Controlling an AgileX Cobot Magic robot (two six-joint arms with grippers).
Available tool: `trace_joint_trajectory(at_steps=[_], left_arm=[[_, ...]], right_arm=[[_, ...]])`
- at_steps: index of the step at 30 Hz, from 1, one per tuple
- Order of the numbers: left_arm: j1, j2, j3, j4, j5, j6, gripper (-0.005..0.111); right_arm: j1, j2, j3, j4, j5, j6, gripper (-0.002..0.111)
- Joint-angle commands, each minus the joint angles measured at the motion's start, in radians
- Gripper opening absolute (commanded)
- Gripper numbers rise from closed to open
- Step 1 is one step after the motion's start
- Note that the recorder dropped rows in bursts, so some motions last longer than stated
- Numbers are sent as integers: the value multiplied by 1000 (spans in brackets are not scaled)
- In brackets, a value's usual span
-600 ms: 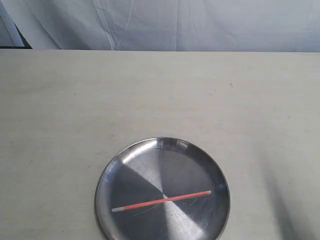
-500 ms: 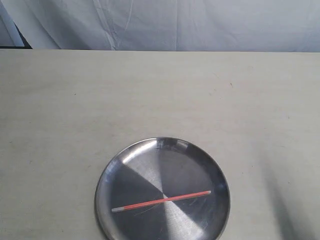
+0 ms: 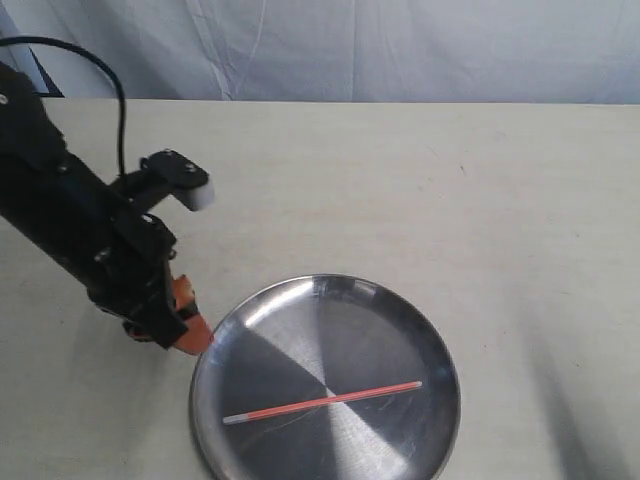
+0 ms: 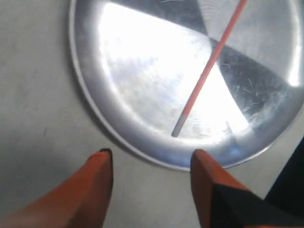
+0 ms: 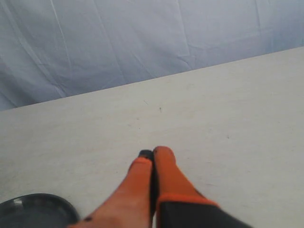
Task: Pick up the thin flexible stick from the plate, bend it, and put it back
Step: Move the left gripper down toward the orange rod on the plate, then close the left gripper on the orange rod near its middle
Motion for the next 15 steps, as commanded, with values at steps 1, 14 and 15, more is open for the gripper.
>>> trace_joint_trajectory(at_steps=[1,14,15], left_arm=[[-118,39,-7,-56,-94,86,52],[-360,151,-7,144,-212,-29,52],[-364,165,-7,176,-210,-54,52]], right_arm=[[-5,-6,2,0,-9,-3,0],[-5,-6,2,0,-16,-3,0],[-5,-6,2,0,-16,-3,0]])
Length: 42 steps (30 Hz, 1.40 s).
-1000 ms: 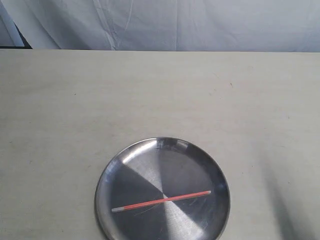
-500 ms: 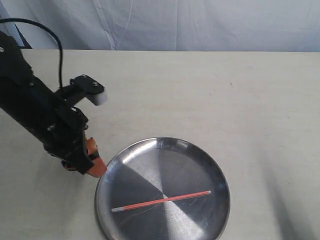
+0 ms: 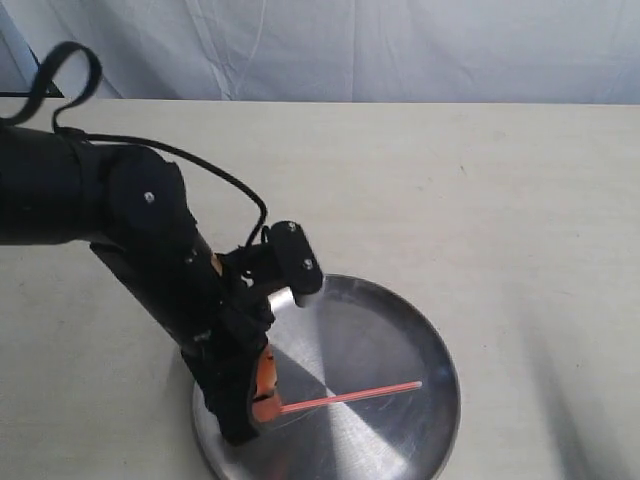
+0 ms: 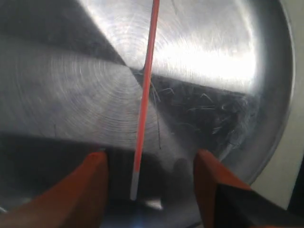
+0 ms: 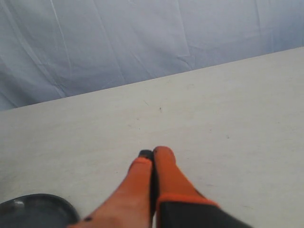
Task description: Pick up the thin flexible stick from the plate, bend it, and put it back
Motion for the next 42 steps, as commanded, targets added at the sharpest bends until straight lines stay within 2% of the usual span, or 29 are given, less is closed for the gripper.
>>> trace_joint_trajectory(at_steps=[1,20,25,32,38,42], left_arm=[[-29,59,-3,119,-15,-92,52],[-29,180,-3,118,-60,-95,52],[-29,187,-3,124,-75,-113,48],[-29,187,-3,205,-77,-211,30],[-29,187,-3,225,-77,-220,22],[-29,187,-3,224,-77,-220,0]], right_arm=[[-5,-6,2,0,-18,-3,0],[-5,-6,2,0,-18,-3,0],[-5,-6,2,0,-18,-3,0],[-5,-6,2,0,-13,-3,0],[-5,-6,2,0,-13,-3,0],[-5,-6,2,0,-13,-3,0]])
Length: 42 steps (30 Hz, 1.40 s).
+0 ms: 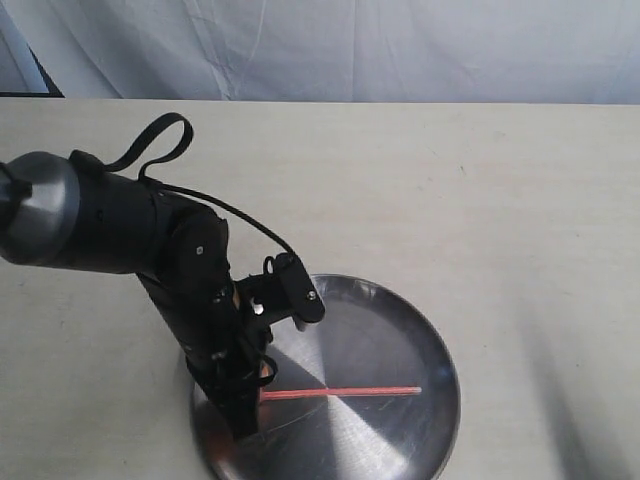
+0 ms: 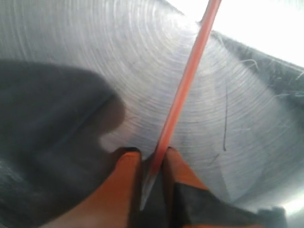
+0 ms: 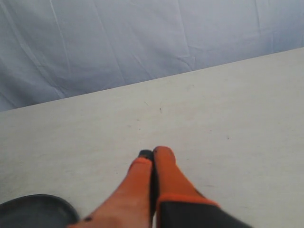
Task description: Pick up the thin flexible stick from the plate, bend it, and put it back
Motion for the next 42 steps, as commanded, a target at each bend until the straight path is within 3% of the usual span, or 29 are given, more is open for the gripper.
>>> trace_joint_trajectory(at_steps=[1,11,21,42], left_arm=[[-5,17,3,16,6,-5,0],[-5,-3,3,12,6,-7,0],[-5,-136,3,-8,18,-7,0],[-5,-343,3,-164,10,2,0]], right_arm=[[-5,-6,2,0,-9,-3,0],[-5,-6,2,-5,-9,-3,0],[-5,-6,2,-9,-12,-6,0],[-5,-6,2,-65,-12,-28,0]])
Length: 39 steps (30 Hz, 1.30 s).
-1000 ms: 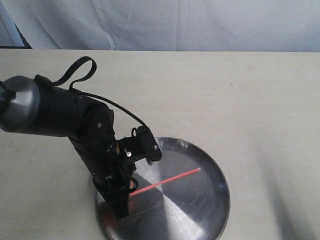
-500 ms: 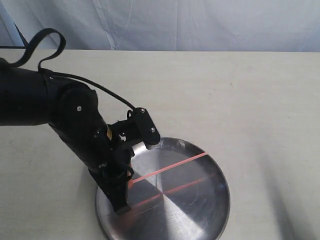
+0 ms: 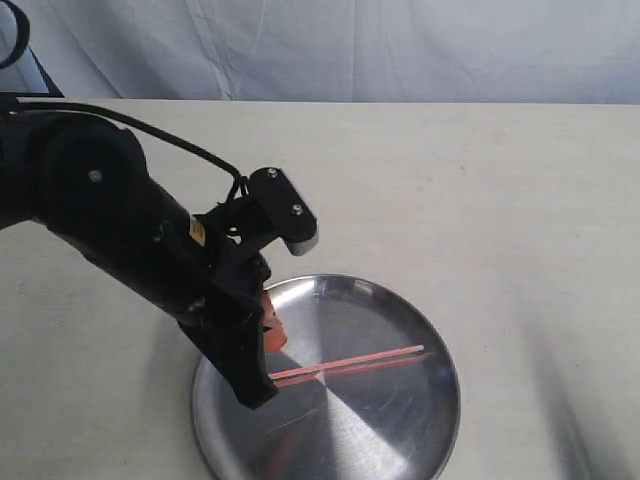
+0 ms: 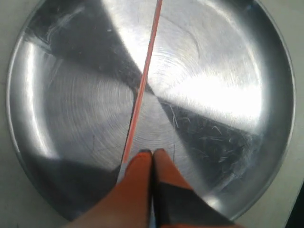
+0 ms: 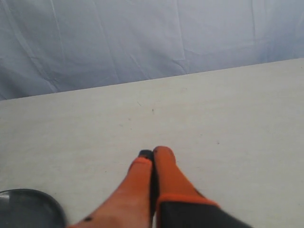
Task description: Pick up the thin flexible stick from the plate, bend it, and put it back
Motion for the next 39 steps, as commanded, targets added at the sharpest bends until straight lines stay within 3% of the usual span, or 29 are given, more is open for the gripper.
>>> trace_joint_trajectory(at_steps=[1,5,11,15,22,24,39], left_arm=[[-5,-44,1,-34,-8,4,0],[-5,-46,1,-1,22,4,0],[-5,47,1,225,13,4,0],[-5,101,1,186,3,13,4],[-5,146,1,139,-31,72,36],[-5,165,1,139,-48,72,41],[-5,324,1,166,-109,84,42]], right_arm=[[-5,-5,2,-10,-14,-6,0],[-5,-5,2,1,-23,0,0],[-5,-5,2,104,-66,0,0],[-5,-5,2,213,-66,0,0],[-5,-5,2,226,-66,0,0],[-5,-5,2,228,-66,0,0],[-5,-5,2,233,-66,0,0]])
